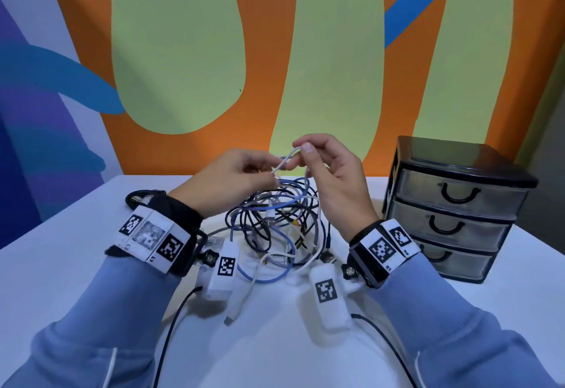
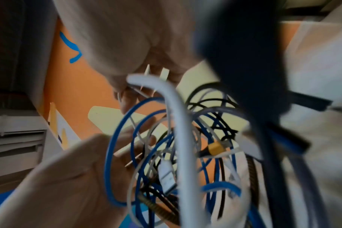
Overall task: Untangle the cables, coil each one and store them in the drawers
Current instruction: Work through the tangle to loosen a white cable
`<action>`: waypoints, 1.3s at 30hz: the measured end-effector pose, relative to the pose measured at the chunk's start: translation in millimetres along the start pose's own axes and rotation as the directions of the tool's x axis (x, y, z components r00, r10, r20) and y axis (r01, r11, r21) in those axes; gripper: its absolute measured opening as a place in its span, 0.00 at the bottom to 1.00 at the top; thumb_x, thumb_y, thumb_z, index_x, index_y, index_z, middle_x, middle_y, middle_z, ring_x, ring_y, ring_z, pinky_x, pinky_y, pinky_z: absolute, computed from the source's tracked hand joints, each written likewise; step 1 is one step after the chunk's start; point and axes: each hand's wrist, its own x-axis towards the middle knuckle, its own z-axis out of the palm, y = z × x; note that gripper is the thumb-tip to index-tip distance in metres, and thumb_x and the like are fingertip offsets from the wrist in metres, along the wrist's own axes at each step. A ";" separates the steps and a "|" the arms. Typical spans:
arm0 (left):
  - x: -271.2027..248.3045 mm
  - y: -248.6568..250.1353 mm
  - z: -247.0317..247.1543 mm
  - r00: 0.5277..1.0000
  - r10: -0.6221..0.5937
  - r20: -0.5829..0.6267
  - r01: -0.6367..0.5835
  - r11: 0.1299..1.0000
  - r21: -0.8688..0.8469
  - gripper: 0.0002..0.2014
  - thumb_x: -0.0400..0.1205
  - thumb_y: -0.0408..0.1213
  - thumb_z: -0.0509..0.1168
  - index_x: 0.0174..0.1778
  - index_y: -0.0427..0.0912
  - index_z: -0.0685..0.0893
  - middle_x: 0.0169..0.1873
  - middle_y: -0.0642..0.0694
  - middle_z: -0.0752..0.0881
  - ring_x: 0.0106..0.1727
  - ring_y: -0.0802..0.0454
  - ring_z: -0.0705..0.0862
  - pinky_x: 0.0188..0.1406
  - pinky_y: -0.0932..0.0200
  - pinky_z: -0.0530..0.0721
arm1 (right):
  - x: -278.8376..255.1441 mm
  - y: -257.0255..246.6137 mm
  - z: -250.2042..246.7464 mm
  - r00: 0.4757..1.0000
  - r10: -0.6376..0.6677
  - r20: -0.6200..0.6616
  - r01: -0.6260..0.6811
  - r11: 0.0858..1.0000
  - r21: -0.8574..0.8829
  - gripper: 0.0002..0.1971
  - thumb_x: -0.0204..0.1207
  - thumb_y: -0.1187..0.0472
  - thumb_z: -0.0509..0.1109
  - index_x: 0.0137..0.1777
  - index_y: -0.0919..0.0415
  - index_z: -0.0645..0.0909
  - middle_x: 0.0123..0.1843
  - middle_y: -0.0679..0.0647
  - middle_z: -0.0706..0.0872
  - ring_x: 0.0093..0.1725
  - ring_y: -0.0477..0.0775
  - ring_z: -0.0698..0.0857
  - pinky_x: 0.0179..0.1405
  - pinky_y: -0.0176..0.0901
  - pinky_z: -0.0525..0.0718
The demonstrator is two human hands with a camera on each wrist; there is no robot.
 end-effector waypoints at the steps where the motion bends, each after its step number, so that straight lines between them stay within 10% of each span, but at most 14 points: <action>1: 0.9 -1.0 3.4 0.999 0.018 0.026 -0.020 0.998 0.054 0.08 0.85 0.47 0.74 0.56 0.51 0.94 0.44 0.43 0.91 0.44 0.47 0.85 0.51 0.49 0.81 | -0.7 -0.7 0.4 0.999 -0.002 0.036 0.001 1.000 0.027 0.08 0.92 0.65 0.65 0.58 0.65 0.85 0.43 0.61 0.92 0.47 0.49 0.89 0.52 0.35 0.80; 5: 2.0 -6.9 8.1 0.998 0.051 0.044 -0.052 0.998 0.030 0.19 0.86 0.54 0.68 0.52 0.41 0.93 0.38 0.35 0.88 0.41 0.52 0.78 0.46 0.50 0.74 | -0.4 0.4 1.4 0.991 0.043 0.129 -0.066 0.983 0.172 0.09 0.92 0.66 0.62 0.62 0.68 0.82 0.40 0.64 0.89 0.41 0.53 0.87 0.51 0.43 0.86; 11: -2.1 2.2 2.7 0.999 -0.006 0.048 0.012 0.991 -0.132 0.14 0.92 0.42 0.66 0.50 0.39 0.95 0.36 0.51 0.90 0.36 0.57 0.83 0.39 0.65 0.78 | 2.0 5.2 -3.5 0.995 0.092 0.042 -0.096 0.991 0.090 0.08 0.92 0.63 0.65 0.60 0.64 0.85 0.33 0.58 0.83 0.33 0.53 0.78 0.37 0.41 0.78; 15: 1.2 -0.3 1.7 0.979 0.134 -0.150 -0.146 0.987 -0.071 0.16 0.94 0.45 0.63 0.50 0.44 0.93 0.36 0.46 0.86 0.40 0.49 0.78 0.46 0.48 0.74 | -0.1 14.5 -2.0 0.980 0.149 0.129 -0.128 0.979 -0.158 0.03 0.84 0.54 0.77 0.52 0.50 0.92 0.37 0.54 0.86 0.36 0.50 0.79 0.40 0.44 0.78; 19: 4.0 7.7 7.2 0.879 0.306 -0.367 -0.323 0.946 0.015 0.15 0.94 0.47 0.62 0.50 0.46 0.91 0.38 0.34 0.82 0.39 0.37 0.78 0.42 0.38 0.82 | -2.2 16.5 -2.4 0.935 0.284 0.214 -0.202 0.919 -0.338 0.07 0.81 0.56 0.78 0.41 0.52 0.91 0.47 0.55 0.89 0.47 0.48 0.85 0.52 0.46 0.80; 22: 3.9 13.1 -1.1 0.750 0.341 -0.567 -0.398 0.917 0.026 0.13 0.93 0.45 0.64 0.51 0.45 0.91 0.33 0.44 0.82 0.35 0.40 0.76 0.36 0.39 0.80 | -4.6 13.4 -0.8 0.886 0.369 0.280 -0.253 0.892 -0.375 0.07 0.80 0.54 0.79 0.41 0.55 0.92 0.49 0.43 0.88 0.57 0.44 0.86 0.63 0.50 0.84; 26: 0.0 15.1 -6.5 0.627 0.339 -0.701 -0.431 0.901 0.050 0.13 0.94 0.44 0.64 0.52 0.43 0.90 0.33 0.39 0.82 0.32 0.40 0.74 0.30 0.37 0.80 | -3.9 19.5 -1.3 0.887 0.400 0.231 -0.282 0.866 -0.413 0.12 0.79 0.43 0.78 0.37 0.47 0.89 0.55 0.49 0.86 0.65 0.52 0.81 0.63 0.48 0.78; 31: -6.8 21.8 -12.5 0.470 0.277 -0.838 -0.460 0.887 0.035 0.13 0.95 0.44 0.60 0.52 0.39 0.83 0.32 0.57 0.75 0.27 0.45 0.71 0.24 0.42 0.77 | 2.8 29.5 -3.4 0.941 0.334 0.060 -0.278 0.859 -0.431 0.20 0.90 0.43 0.56 0.44 0.49 0.83 0.42 0.50 0.81 0.58 0.60 0.77 0.53 0.53 0.73; 35: -8.8 26.2 -10.5 0.427 0.236 -0.873 -0.463 0.886 0.013 0.13 0.96 0.42 0.58 0.51 0.37 0.81 0.32 0.53 0.73 0.29 0.29 0.69 0.19 0.45 0.72 | 4.8 23.6 -10.2 0.952 0.291 -0.094 -0.298 0.811 -0.503 0.10 0.91 0.51 0.62 0.60 0.45 0.85 0.67 0.53 0.78 0.75 0.56 0.66 0.59 0.44 0.61; 39: -2.6 13.6 -25.1 0.481 -0.059 -0.875 -0.254 0.945 -0.204 0.14 0.89 0.41 0.64 0.38 0.42 0.86 0.24 0.52 0.72 0.23 0.48 0.70 0.23 0.48 0.75 | 5.1 28.9 -17.4 0.981 0.146 -0.131 -0.191 0.860 -0.473 0.06 0.85 0.53 0.74 0.54 0.44 0.93 0.63 0.48 0.81 0.74 0.53 0.71 0.63 0.34 0.61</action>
